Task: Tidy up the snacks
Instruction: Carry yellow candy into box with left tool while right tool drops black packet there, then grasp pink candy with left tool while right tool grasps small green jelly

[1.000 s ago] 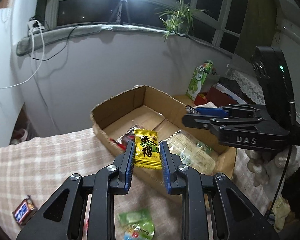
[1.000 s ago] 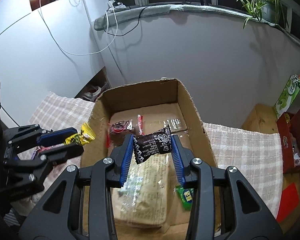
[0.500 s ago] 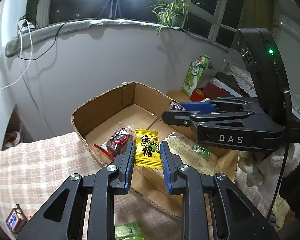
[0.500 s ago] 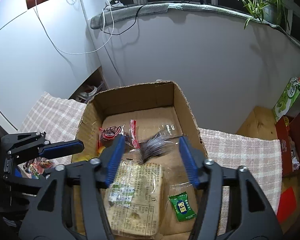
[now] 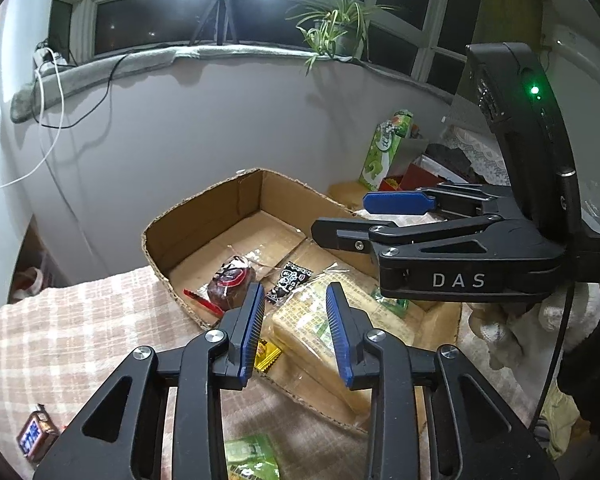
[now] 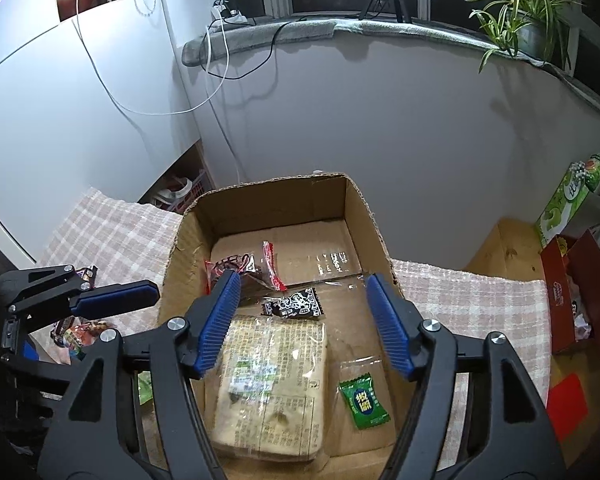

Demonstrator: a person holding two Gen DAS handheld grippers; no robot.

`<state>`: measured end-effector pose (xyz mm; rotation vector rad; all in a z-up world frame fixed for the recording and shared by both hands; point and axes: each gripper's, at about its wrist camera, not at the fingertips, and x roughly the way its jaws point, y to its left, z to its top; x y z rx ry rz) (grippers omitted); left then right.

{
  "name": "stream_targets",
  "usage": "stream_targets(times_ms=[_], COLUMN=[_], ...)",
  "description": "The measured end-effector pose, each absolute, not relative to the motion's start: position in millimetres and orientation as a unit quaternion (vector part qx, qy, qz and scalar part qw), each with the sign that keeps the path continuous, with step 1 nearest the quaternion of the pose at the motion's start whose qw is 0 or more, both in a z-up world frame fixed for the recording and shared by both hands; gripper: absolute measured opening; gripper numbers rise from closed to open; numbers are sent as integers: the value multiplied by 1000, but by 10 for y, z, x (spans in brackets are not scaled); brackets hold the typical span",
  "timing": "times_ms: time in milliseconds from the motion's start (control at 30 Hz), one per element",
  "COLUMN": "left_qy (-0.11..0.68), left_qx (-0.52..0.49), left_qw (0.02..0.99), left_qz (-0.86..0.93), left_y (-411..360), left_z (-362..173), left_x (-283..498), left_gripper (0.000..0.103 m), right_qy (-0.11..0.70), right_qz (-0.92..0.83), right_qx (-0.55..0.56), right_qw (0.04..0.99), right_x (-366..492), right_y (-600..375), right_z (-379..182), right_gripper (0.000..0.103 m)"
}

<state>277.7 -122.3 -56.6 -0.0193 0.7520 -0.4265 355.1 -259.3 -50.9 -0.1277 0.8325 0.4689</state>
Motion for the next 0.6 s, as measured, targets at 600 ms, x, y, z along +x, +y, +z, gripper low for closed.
stream_targets(times_ms=[600], left_qy=[339], left_qx=[-35], left_qw=[923], left_qz=[-176], left_y=[-710], left_z=[-258], left_x=[2168], left_gripper=[31], right_qy=[379], right_qz=[237], right_qx=[-68], right_qw=[892], right_x=[2774], right_y=[-2382], right_z=[-212], right_gripper=[69])
